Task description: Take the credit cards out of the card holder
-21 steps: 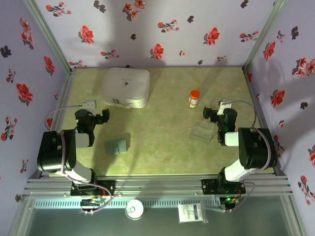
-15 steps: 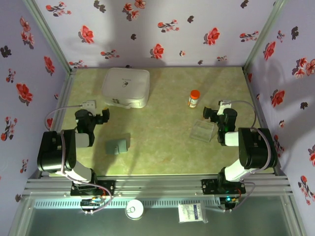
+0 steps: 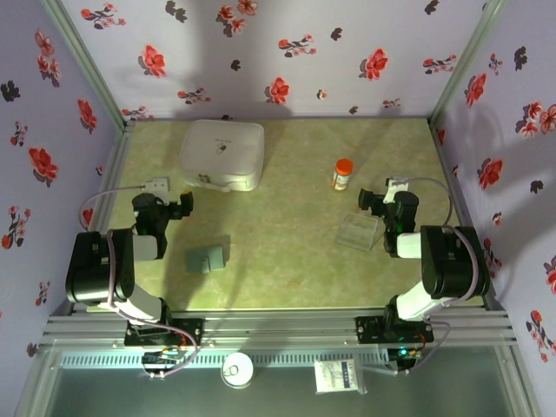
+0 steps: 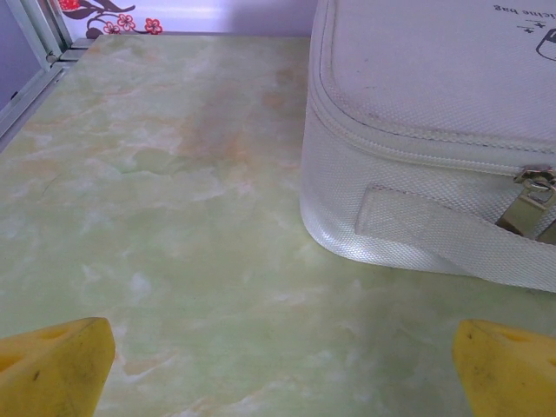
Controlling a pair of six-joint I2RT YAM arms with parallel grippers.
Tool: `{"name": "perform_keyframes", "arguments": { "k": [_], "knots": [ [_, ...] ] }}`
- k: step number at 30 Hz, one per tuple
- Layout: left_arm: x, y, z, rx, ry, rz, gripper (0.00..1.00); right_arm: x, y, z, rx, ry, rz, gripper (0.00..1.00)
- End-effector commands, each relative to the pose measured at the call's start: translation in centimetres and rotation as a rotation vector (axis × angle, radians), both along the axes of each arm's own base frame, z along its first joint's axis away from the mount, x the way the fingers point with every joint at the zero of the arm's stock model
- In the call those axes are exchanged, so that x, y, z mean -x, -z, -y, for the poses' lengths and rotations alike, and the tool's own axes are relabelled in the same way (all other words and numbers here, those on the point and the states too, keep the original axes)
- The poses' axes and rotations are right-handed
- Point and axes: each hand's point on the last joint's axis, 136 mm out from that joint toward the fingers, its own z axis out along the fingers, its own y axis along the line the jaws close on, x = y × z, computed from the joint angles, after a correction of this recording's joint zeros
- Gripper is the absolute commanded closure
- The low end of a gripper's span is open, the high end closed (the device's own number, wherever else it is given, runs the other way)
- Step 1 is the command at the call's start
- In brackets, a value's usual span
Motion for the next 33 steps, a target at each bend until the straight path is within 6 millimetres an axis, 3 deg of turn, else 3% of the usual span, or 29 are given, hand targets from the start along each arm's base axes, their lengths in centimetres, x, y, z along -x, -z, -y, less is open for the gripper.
{"name": "perform_keyframes", "arguments": {
  "k": [1,12,19,26,29,33],
  "knots": [
    [-0.2,-0.6,0.1,-0.006,0.012,0.029,0.0,-0.2,-0.4,0.0,0.001,-0.007,0.029,0.01],
    [-0.1,-0.9,0.0,-0.005,0.011,0.035,0.0,-0.1,-0.7,0.1,0.008,-0.002,0.036,0.01],
    [0.9,-5.4,-0.5,-0.068,-0.093,0.04,0.0,0.4,-3.1,0.6,0.004,0.037,0.023,0.01],
    [0.9,-9.0,1.0,0.057,-0.128,0.007,0.0,1.5,-4.8,1.1,-0.038,0.112,-0.105,0.01],
    [1.2,-9.6,1.4,0.118,-0.148,-0.07,0.0,2.7,-5.1,1.0,-0.091,0.144,-0.188,0.06],
    [2.5,-11.0,0.3,0.277,-0.289,-0.172,0.0,4.8,-5.8,0.5,-0.164,0.186,-0.277,0.16]
  ]
}}
